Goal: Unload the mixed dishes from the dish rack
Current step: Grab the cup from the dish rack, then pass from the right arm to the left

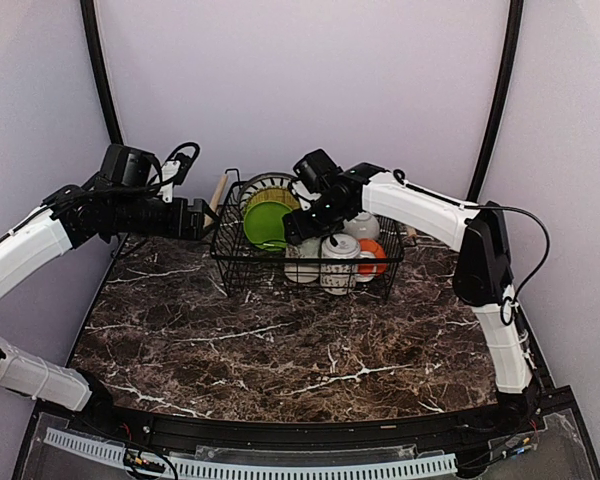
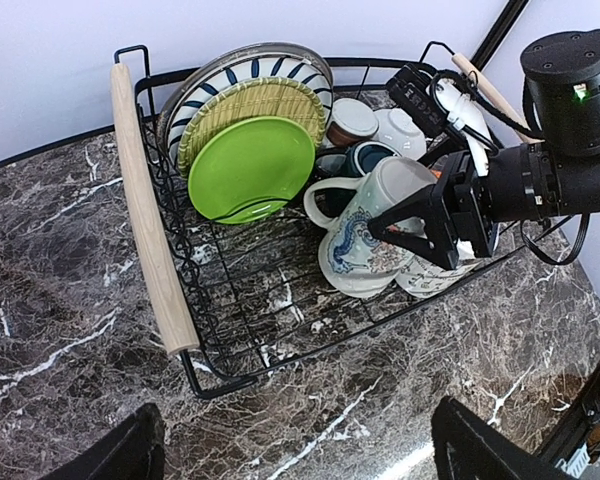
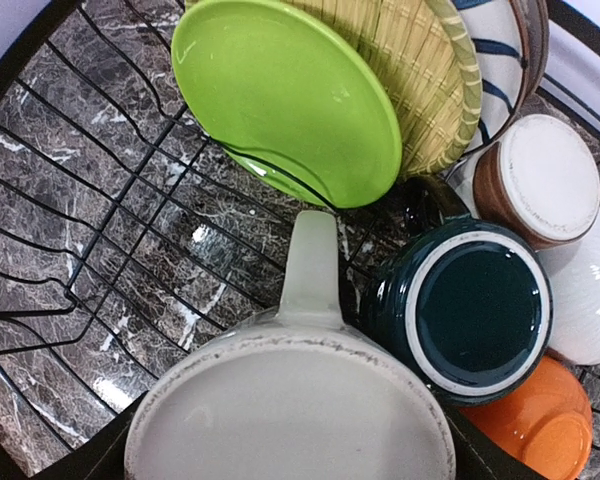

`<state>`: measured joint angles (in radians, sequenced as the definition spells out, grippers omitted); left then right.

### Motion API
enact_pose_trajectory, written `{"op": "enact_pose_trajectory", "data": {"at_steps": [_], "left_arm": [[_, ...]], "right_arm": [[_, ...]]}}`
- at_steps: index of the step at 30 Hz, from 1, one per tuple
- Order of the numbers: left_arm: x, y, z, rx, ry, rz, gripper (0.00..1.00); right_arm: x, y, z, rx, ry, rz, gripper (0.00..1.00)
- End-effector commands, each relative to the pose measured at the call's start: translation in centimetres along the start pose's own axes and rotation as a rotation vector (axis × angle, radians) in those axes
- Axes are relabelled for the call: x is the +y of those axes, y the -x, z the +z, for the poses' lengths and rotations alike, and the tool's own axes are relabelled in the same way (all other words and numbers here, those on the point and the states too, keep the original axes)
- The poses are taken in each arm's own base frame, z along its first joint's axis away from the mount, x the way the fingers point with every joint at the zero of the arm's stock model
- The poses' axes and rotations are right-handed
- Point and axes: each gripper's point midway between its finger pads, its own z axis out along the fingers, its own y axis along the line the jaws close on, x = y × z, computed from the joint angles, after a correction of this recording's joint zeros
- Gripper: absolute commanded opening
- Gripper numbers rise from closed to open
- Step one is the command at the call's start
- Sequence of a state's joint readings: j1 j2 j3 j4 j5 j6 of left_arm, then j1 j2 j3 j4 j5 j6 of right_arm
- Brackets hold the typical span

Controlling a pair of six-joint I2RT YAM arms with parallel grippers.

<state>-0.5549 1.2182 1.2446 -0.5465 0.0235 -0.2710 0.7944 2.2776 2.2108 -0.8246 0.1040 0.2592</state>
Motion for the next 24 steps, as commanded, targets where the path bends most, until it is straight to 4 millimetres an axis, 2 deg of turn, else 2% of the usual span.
{"op": "enact_pose_trajectory", "data": {"at_steps": [1, 7, 12, 17, 22, 23, 24], "left_arm": [[-1.0, 0.4, -0.6, -0.022, -0.049, -0.002, 0.92], [-2.0, 0.9, -0.5, -0.037, -0.106, -0.038, 0.92], [-5.1, 2.6, -0.3, -0.073, -0.28, -0.101, 0.92], [-8.4, 4.9, 0.0, -0.115, -0.479, -0.186, 0.91], [-10.2, 5.4, 1.1, -0.108, -0.621, -0.29, 0.89], [-10.6, 6.3, 0.8, -0.137, -0.654, -0.305, 0.88], [-10.8, 6.0, 1.2, -0.123, -0.678, -0.314, 0.88]], "right_arm": [[1.0, 8.0, -8.0, -0.32, 0.05, 0.033, 0.0], [0.9, 10.6, -11.8, -0.453, 0.17, 0.131, 0.0], [0.9, 11.8, -15.5, -0.561, 0.359, 0.237, 0.0], [1.8, 12.1, -19.3, -0.659, 0.543, 0.283, 0.0], [3.5, 11.7, -22.8, -0.722, 0.714, 0.288, 0.0], [3.9, 11.2, -23.0, -0.715, 0.753, 0.293, 0.0], [4.2, 11.0, -23.3, -0.715, 0.786, 0.297, 0.0]]}}
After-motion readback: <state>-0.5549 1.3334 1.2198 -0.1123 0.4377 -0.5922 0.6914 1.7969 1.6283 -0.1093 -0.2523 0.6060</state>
